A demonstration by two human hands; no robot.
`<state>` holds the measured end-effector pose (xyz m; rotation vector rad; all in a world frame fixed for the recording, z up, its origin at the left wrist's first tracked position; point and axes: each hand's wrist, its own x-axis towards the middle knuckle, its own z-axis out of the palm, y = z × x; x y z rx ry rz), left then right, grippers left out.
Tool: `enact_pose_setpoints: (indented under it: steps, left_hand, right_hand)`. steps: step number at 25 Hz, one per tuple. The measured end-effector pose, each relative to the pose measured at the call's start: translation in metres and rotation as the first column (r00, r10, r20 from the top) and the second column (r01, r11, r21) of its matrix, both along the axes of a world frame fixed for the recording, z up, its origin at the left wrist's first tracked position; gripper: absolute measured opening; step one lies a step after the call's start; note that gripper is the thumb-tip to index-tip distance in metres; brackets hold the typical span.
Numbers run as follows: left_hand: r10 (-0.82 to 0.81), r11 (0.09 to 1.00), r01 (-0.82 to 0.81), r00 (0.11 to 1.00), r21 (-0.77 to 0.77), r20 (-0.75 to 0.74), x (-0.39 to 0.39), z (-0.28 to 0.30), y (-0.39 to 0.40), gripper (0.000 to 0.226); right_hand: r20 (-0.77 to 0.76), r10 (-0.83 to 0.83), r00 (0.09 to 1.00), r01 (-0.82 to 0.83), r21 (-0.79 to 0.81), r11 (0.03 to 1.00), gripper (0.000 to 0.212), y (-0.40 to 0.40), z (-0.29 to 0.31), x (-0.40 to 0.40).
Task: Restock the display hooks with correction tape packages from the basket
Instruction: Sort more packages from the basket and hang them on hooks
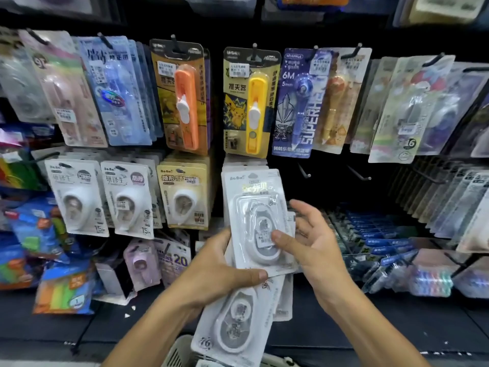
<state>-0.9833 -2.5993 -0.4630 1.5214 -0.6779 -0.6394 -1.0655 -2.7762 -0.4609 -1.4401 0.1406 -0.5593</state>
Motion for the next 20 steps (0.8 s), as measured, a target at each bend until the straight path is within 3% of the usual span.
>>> enact_pose_setpoints:
  steps: [3,7,9,12,16,20]
  left_hand:
    - [0.018,1.0,-0.018,1.0,-0.001,-0.023,-0.004,-0.004,-0.012,0.063]
    - [0.026,1.0,-0.025,0.999,0.01,-0.031,-0.003,0.0,-0.025,0.054]
    - [-0.059,0.996,0.063,0.995,0.062,-0.075,0.011,0.014,-0.026,0.055]
    - [-0.126,0.987,0.14,0.979,0.075,-0.16,0.036,0.036,-0.017,0.051]
    - [0.073,0.996,-0.08,0.988,-0.044,-0.135,0.054,0.04,-0.008,0.053]
    - [0.144,0.96,-0.167,0.983,-0.223,-0.117,0.063,0.048,-0.009,0.047]
  right_hand:
    - [0.041,-0.002,0.999,0.002,-0.011,1.0,0.07,-0.016,0.0,0.002]
    - [0.048,0.14,0.989,-0.136,-0.083,0.987,0.052,-0.028,0.004,0.007]
    - [0.098,0.016,0.995,-0.011,-0.048,0.999,0.045,-0.035,0.009,0.012]
    - [0.125,-0.202,0.971,0.184,0.14,0.973,0.036,-0.061,0.016,0.009]
    - [-0.074,-0.25,0.965,0.245,-0.07,0.967,0.037,-0.085,0.011,-0.011]
    - [-0.1,-0.267,0.958,0.239,-0.229,0.943,0.04,-0.071,0.004,-0.017]
